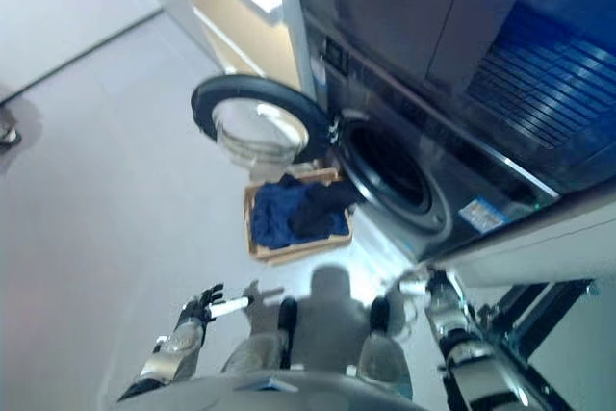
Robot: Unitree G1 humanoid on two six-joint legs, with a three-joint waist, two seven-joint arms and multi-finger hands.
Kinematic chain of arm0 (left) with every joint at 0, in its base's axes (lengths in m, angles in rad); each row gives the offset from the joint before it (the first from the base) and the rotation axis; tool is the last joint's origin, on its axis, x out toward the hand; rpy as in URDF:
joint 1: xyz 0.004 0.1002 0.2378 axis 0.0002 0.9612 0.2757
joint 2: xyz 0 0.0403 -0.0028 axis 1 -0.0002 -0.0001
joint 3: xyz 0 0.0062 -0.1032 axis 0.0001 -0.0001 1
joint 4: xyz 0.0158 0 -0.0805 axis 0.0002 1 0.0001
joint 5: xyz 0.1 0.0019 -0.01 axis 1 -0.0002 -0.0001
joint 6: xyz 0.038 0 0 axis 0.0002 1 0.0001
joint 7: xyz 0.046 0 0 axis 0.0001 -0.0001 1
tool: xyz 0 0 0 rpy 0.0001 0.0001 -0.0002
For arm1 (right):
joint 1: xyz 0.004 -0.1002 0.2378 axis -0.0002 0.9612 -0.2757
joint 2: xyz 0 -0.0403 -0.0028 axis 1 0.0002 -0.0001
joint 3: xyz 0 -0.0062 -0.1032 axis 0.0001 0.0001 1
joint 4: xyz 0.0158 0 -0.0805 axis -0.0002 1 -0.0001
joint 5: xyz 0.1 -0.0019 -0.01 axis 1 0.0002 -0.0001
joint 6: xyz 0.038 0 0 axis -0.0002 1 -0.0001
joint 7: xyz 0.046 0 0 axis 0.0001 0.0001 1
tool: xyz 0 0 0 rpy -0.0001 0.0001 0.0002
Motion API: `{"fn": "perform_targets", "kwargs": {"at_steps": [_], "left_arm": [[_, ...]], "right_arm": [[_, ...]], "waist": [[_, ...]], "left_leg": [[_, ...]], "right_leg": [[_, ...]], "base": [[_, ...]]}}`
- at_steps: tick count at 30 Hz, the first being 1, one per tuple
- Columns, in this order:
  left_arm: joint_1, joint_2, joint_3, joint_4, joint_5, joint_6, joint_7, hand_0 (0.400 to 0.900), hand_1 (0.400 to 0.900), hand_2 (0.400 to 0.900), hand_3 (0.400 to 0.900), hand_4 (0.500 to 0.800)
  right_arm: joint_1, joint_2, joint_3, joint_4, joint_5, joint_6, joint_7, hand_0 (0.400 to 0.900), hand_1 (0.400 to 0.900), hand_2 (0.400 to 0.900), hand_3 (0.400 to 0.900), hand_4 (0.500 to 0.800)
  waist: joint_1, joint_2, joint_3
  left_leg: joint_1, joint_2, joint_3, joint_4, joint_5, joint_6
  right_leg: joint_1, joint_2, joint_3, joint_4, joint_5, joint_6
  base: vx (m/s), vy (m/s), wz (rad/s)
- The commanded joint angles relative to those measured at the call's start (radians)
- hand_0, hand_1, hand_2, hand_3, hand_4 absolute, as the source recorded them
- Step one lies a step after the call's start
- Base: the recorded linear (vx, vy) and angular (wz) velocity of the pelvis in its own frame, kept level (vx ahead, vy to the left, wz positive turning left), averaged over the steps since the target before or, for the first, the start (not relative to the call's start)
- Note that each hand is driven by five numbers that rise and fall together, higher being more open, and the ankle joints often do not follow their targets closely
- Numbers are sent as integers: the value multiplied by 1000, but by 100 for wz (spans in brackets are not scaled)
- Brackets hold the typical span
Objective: Put the clothes in the basket into the washing machine.
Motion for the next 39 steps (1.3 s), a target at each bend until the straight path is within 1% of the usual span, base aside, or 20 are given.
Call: {"fn": "perform_targets", "kwargs": {"at_steps": [1,2,3,4,6,10,12,13,15,17,19,20,22,23,24,29,30,33,35,39], "left_arm": [[-16,80,-25,-117,-28,-56,40,900,900,900,900,800],[-9,84,-51,-143,-37,-67,38,900,900,900,900,800],[-4,84,-62,-148,-43,-72,41,900,900,900,900,800],[-5,83,-62,-147,-43,-72,42,900,900,900,900,800],[4,80,-90,-169,-63,-84,41,900,900,900,900,800],[-17,77,-143,-153,-73,-96,57,900,900,900,900,800],[-33,75,-166,-154,-83,-105,74,900,900,900,900,800],[-39,73,-177,-158,-88,-112,85,900,900,900,900,800],[-62,73,-200,-166,-93,-125,103,900,900,900,900,800],[-88,82,-237,-190,-92,-143,122,900,900,900,900,800],[-113,92,-268,-212,-96,-155,128,900,900,900,900,800],[-132,96,-284,-223,-95,-158,130,900,900,900,900,800],[-139,103,-307,-255,-100,-160,128,900,900,900,900,800],[-147,104,-318,-267,-103,-165,130,900,900,900,900,800],[-152,104,-326,-277,-106,-167,132,900,900,900,900,800],[-153,110,-349,-320,-120,-173,128,900,900,900,900,800],[-155,110,-358,-328,-118,-174,132,900,900,900,900,800],[-148,111,-367,-336,-115,-168,130,900,900,900,900,800],[-144,112,-371,-354,-121,-171,133,900,900,900,900,800],[-151,110,-375,-368,-127,-180,146,900,900,900,900,800]], "right_arm": [[-174,-32,56,-56,-64,-19,-40,900,900,900,900,800],[-269,-39,107,-43,-99,-18,-41,900,900,900,900,800],[-321,-46,126,-29,-114,-18,-47,900,900,900,900,800],[-324,-46,127,-26,-114,-19,-47,900,900,900,900,800],[-426,-65,172,-4,-148,-23,-60,900,900,900,900,800],[-572,-89,229,24,-197,-32,-92,900,900,900,900,800],[-636,-106,279,32,-266,-30,-111,900,900,900,900,800],[-661,-114,299,43,-310,-25,-123,900,900,900,900,800],[-713,-142,352,64,-412,-14,-174,900,900,900,900,800],[-765,-183,421,100,-547,19,-232,900,900,900,900,800],[-812,-217,477,140,-644,43,-246,900,900,900,900,800],[-832,-242,500,155,-676,57,-266,900,900,900,900,800],[-854,-278,540,187,-727,75,-255,900,900,900,900,800],[-870,-299,552,193,-748,87,-276,900,900,900,900,800],[-882,-324,565,207,-763,94,-271,900,900,900,900,800],[-932,-412,558,214,-732,101,-314,900,900,900,900,800],[-940,-426,548,210,-715,101,-331,900,900,900,900,800],[-965,-463,553,196,-692,107,-349,900,900,900,900,800],[-994,-495,563,195,-685,112,-362,900,900,900,900,800],[-1030,-532,564,196,-665,119,-388,900,900,900,900,800]], "waist": [[36,-43,96],[58,-40,128],[66,-39,139],[66,-39,138],[84,-37,162],[107,-30,200],[117,-25,220],[121,-20,231],[130,-8,247],[143,12,266],[155,28,276],[164,38,278],[176,56,278],[184,69,278],[189,81,278],[214,129,278],[218,139,278],[227,163,278],[233,181,278],[242,212,278]], "left_leg": [[-73,-56,25,97,-88,47],[-121,-60,22,123,-82,45],[-142,-61,19,129,-80,46],[-146,-61,19,131,-80,46],[-186,-59,20,137,-72,45],[-253,-65,13,160,-67,44],[-283,-75,8,179,-69,45],[-300,-80,6,189,-70,47],[-332,-89,-1,205,-71,48],[-366,-99,-11,221,-74,48],[-398,-105,-22,227,-71,47],[-423,-115,-27,234,-68,48],[-461,-125,-40,243,-66,49],[-493,-134,-44,256,-64,49],[-521,-140,-49,269,-65,51],[-643,-176,-68,331,-69,59],[-651,-183,-76,352,-105,59],[-703,-205,-86,376,-109,64],[-743,-220,-89,394,-110,69],[-791,-248,-92,416,-111,76]], "right_leg": [[-73,-33,-21,143,-56,33],[-109,-39,-23,150,-45,32],[-128,-38,-22,151,-40,33],[-131,-38,-22,152,-40,33],[-169,-39,-26,155,-32,33],[-232,-48,-30,175,-31,34],[-252,-56,-33,188,-35,34],[-262,-60,-36,195,-37,34],[-292,-70,-40,213,-42,35],[-328,-81,-45,239,-48,37],[-362,-92,-52,255,-52,39],[-385,-97,-57,267,-55,41],[-427,-111,-65,296,-63,42],[-461,-119,-69,319,-68,44],[-489,-129,-73,339,-72,46],[-628,-171,-70,458,-105,51],[-646,-183,-62,502,-147,62],[-703,-213,-57,565,-169,66],[-752,-236,-52,613,-183,69],[-820,-276,-34,688,-204,75]], "base": [[-125,28,8],[-112,44,2],[-111,43,2],[-66,37,-3],[-72,43,3],[-60,53,11],[-40,44,16],[-50,47,18],[-52,47,19],[-56,37,23],[-49,19,25],[-40,22,24],[-24,29,23],[-32,23,30],[-42,33,30],[-5,31,23],[84,-4,27],[46,32,24],[30,83,21],[15,43,23]]}}
